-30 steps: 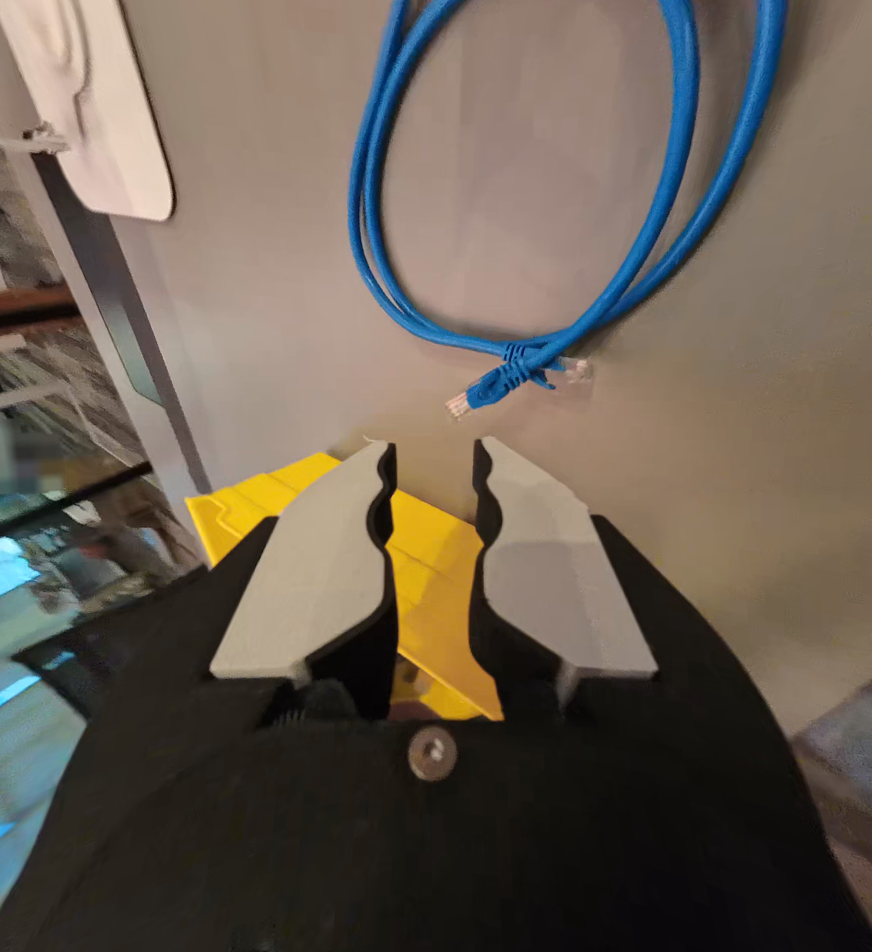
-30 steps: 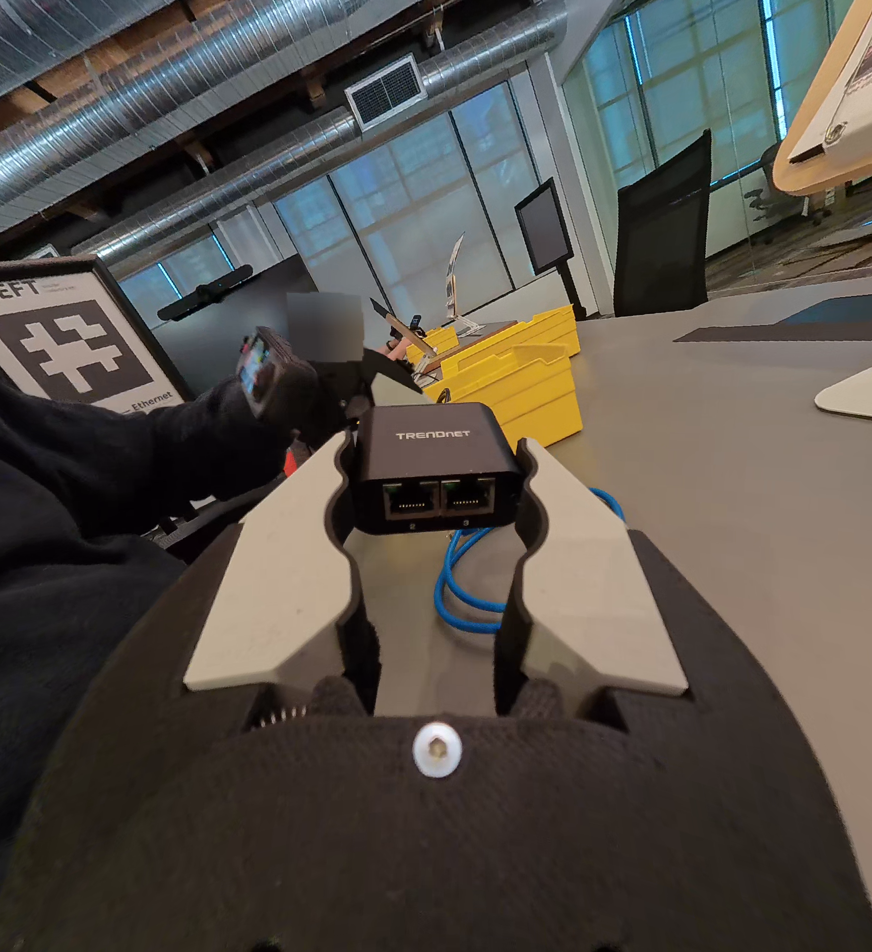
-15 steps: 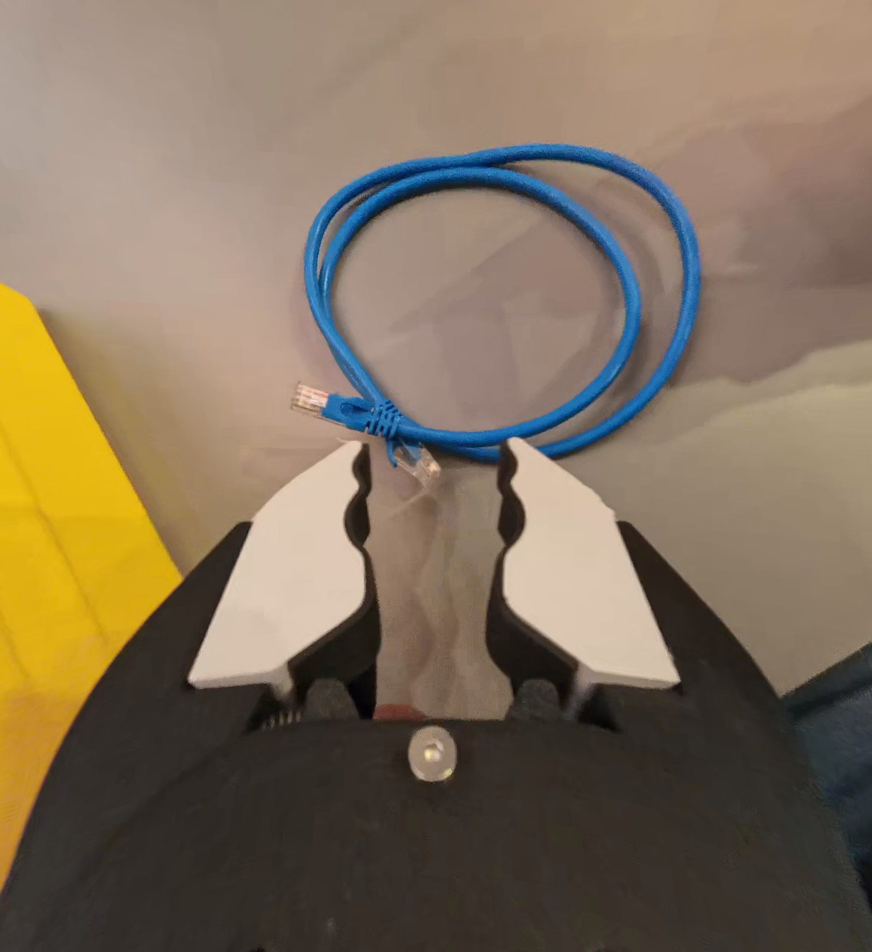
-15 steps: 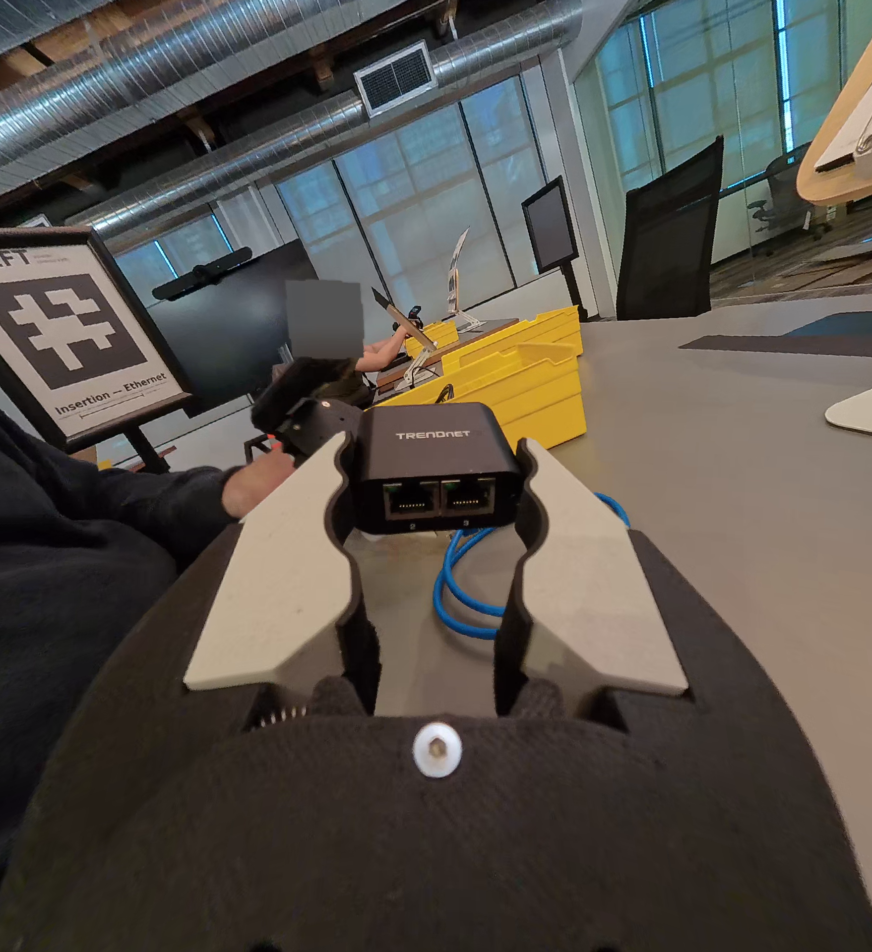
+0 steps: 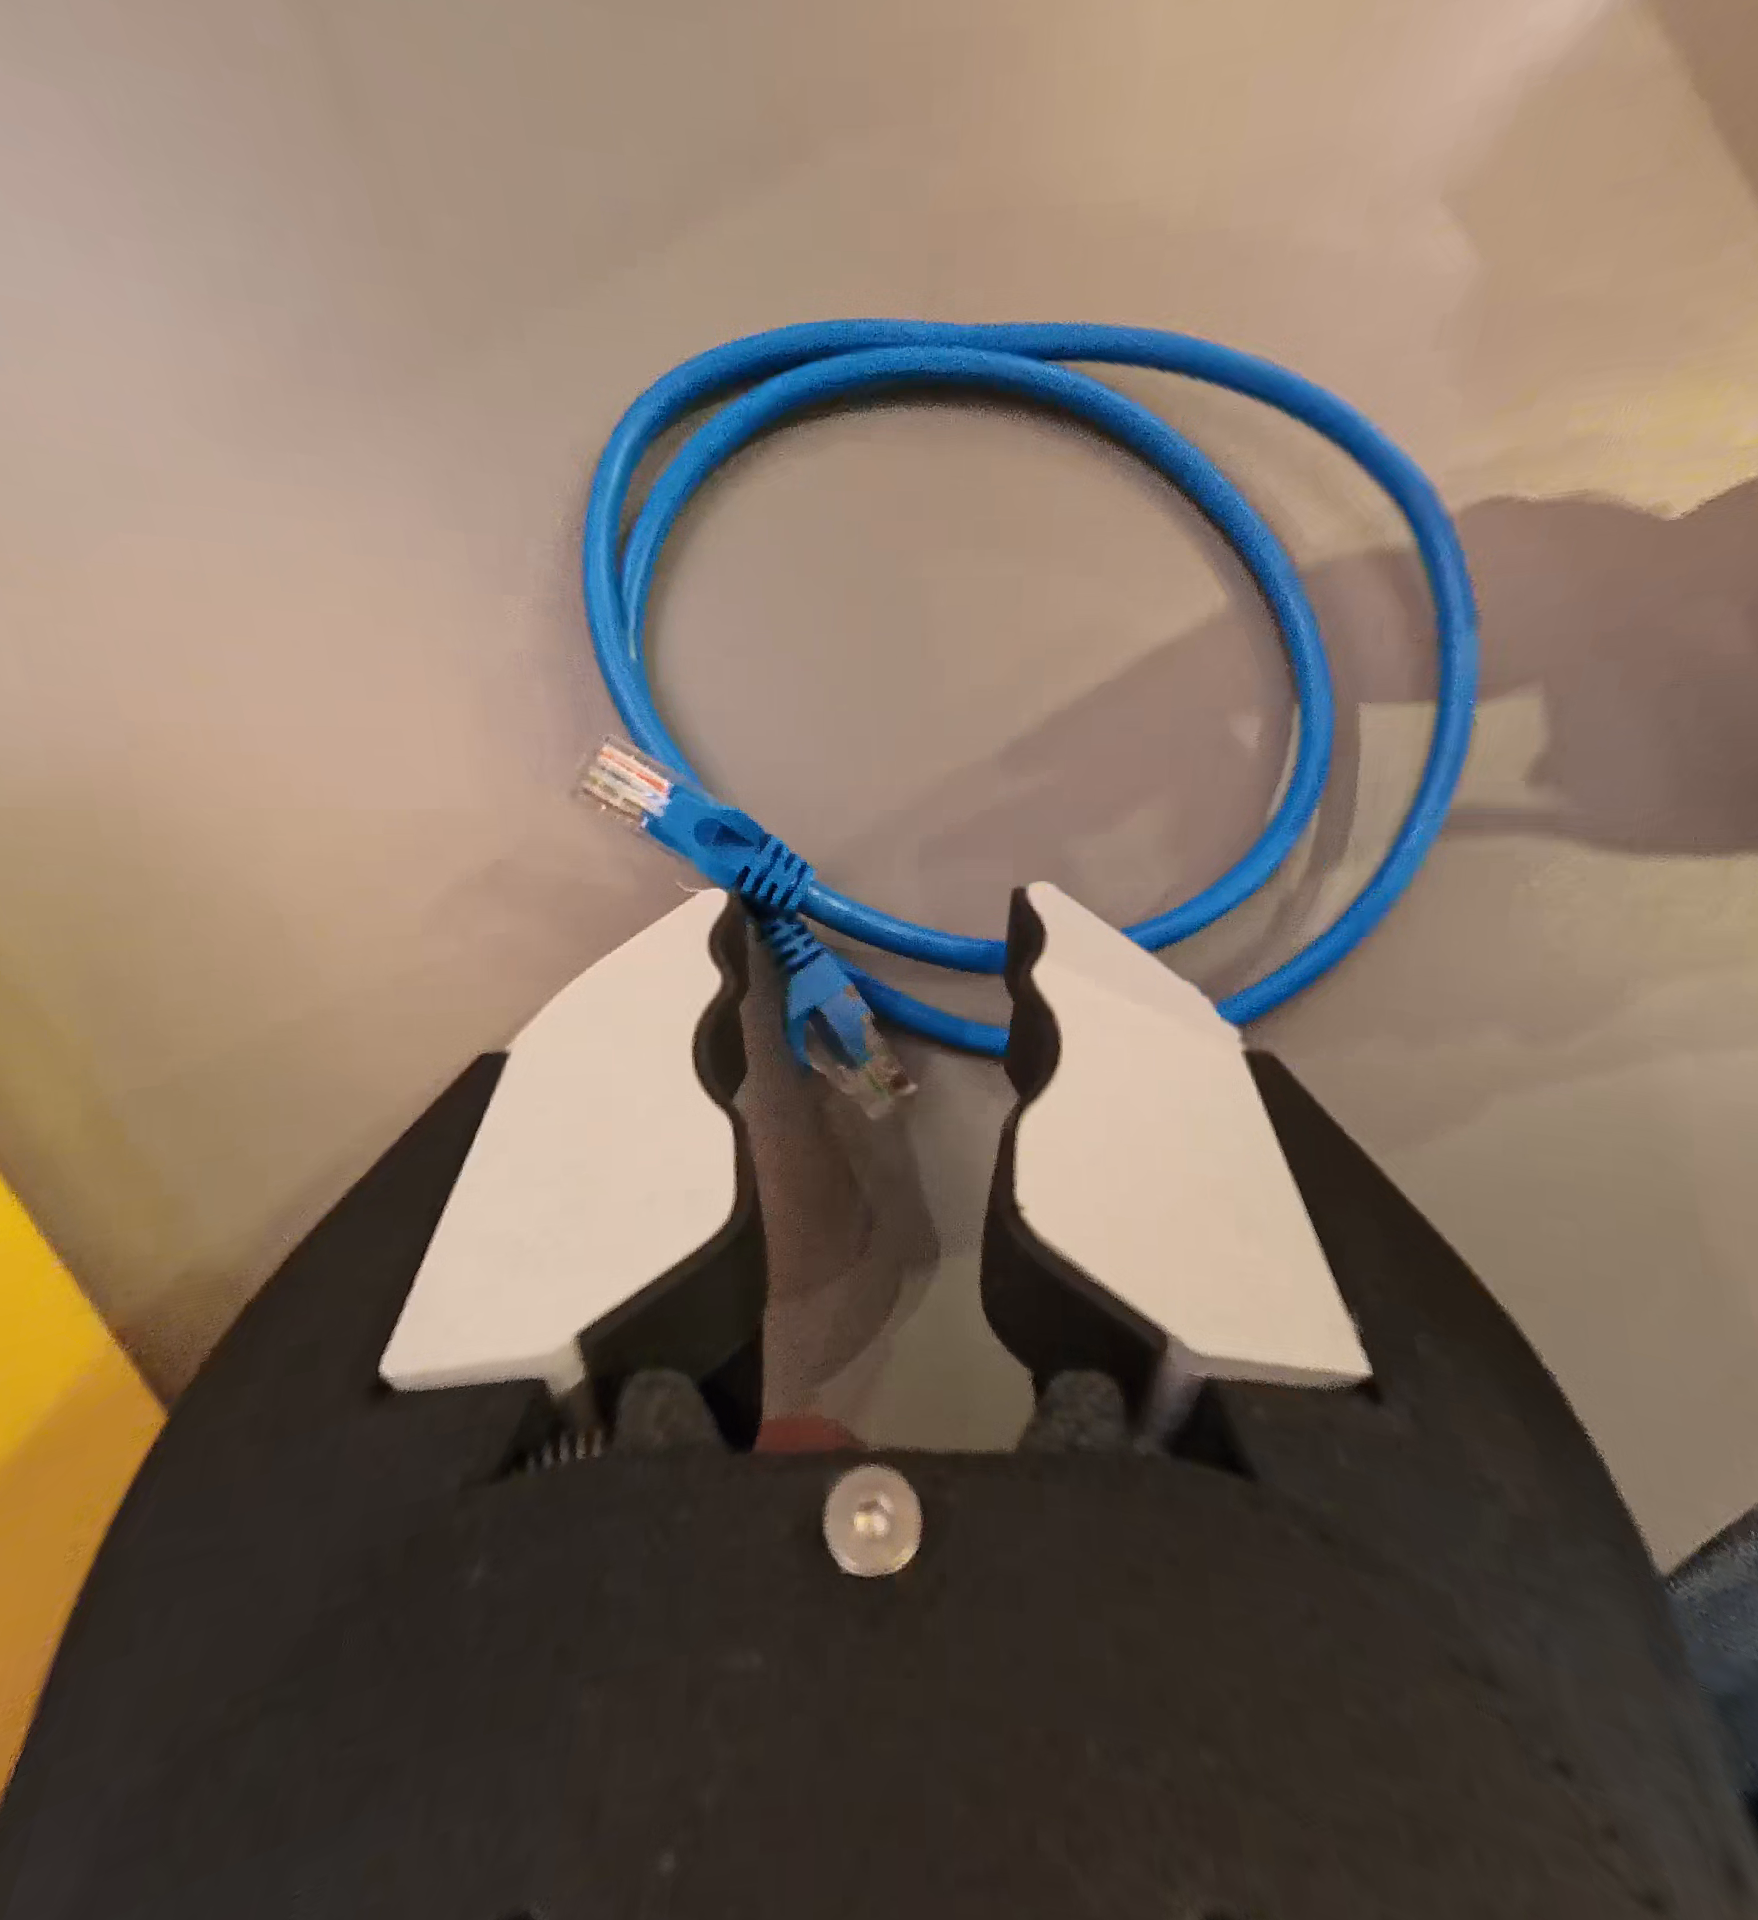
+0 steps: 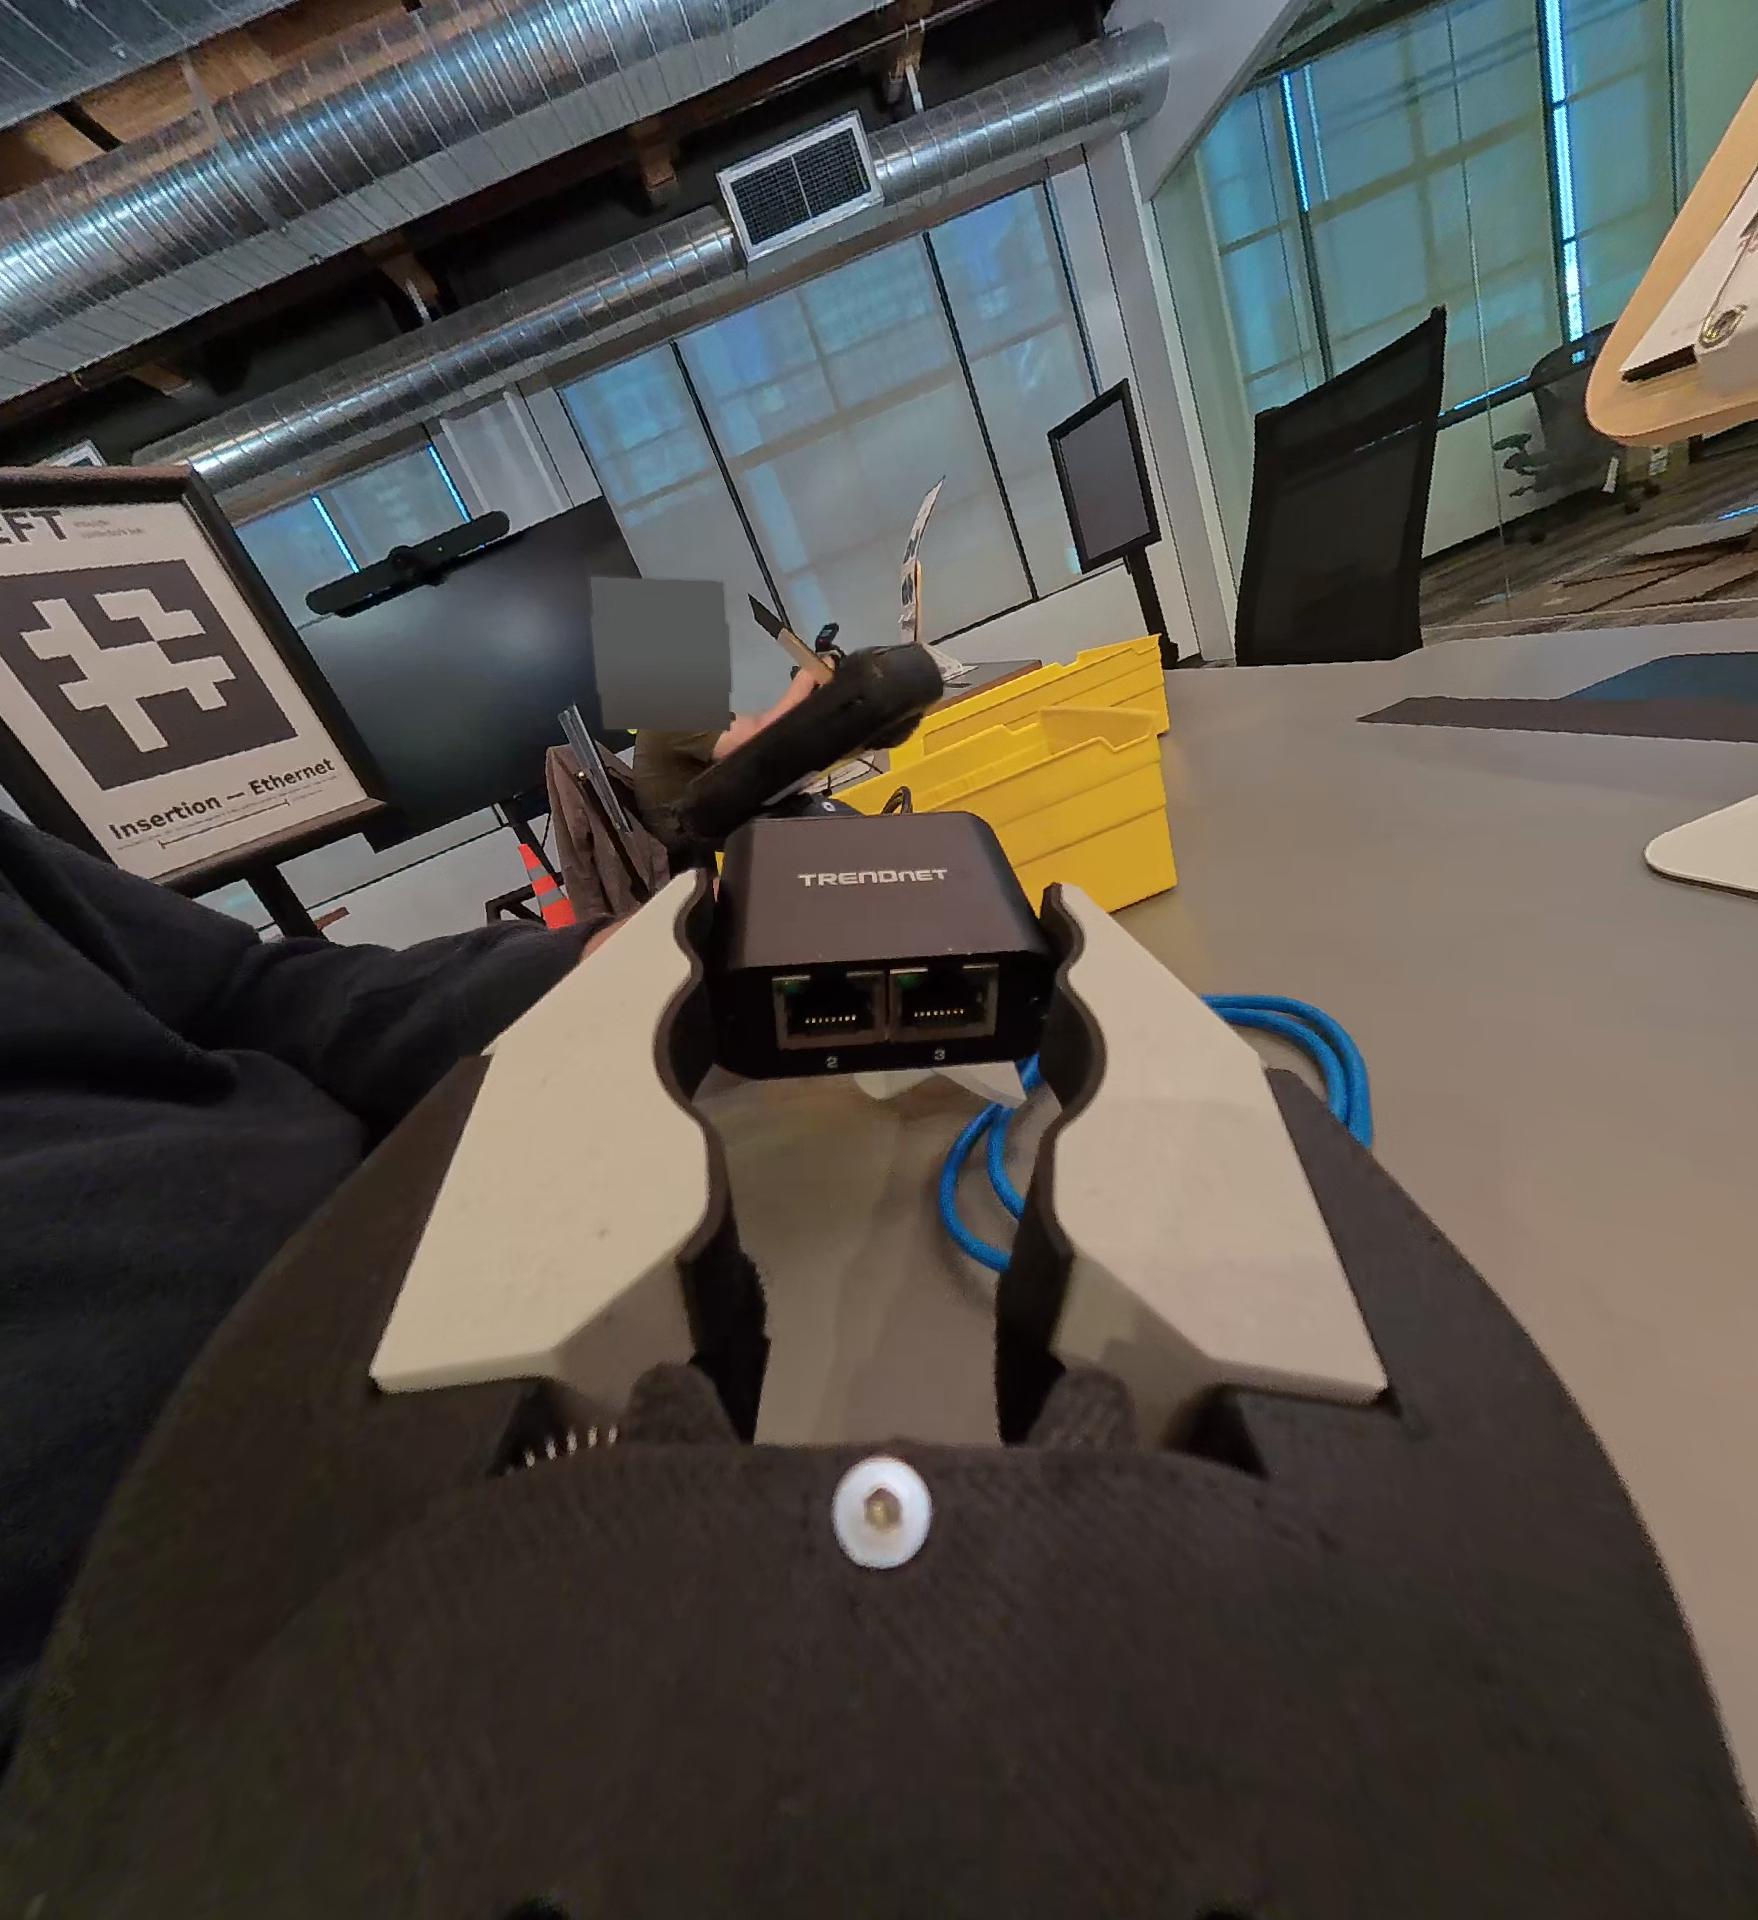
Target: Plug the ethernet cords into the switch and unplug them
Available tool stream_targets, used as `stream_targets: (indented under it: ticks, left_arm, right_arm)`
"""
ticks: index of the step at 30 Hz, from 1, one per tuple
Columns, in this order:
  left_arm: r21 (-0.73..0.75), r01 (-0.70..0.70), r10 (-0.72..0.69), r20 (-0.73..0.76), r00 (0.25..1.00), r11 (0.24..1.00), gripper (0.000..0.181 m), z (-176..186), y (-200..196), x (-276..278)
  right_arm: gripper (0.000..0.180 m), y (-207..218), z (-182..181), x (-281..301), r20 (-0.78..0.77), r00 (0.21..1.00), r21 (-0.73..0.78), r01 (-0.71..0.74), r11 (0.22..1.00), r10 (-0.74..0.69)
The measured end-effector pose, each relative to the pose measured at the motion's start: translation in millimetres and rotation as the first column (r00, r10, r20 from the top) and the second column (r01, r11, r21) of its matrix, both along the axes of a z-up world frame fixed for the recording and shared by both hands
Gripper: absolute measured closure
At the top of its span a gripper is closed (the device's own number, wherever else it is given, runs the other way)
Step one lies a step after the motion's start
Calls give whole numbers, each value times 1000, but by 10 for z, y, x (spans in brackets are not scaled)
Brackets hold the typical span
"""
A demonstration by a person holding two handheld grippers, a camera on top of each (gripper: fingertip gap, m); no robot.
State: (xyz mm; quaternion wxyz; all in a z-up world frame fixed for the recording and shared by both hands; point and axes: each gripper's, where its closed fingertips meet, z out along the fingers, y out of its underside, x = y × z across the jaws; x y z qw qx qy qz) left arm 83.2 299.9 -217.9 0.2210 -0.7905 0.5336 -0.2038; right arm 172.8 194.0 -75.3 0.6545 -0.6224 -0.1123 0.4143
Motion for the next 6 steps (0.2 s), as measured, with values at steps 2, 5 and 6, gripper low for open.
stream_targets:
  ticks: [2,5,6]
  left_arm:
    - [-10,-8,7,-15,1000,1000,136,-64,42,8]
    - [38,0,2,-44,999,999,142,-102,112,34]
    - [33,-2,3,-39,999,999,144,-101,127,64]
  right_arm:
    - [119,-6,-4,13,-3,1000,-1,2,1000,-2]
    - [119,-5,-20,26,-1,1000,-4,5,1000,-5]
    - [119,-1,-22,27,-1,1000,-4,5,1000,-5]
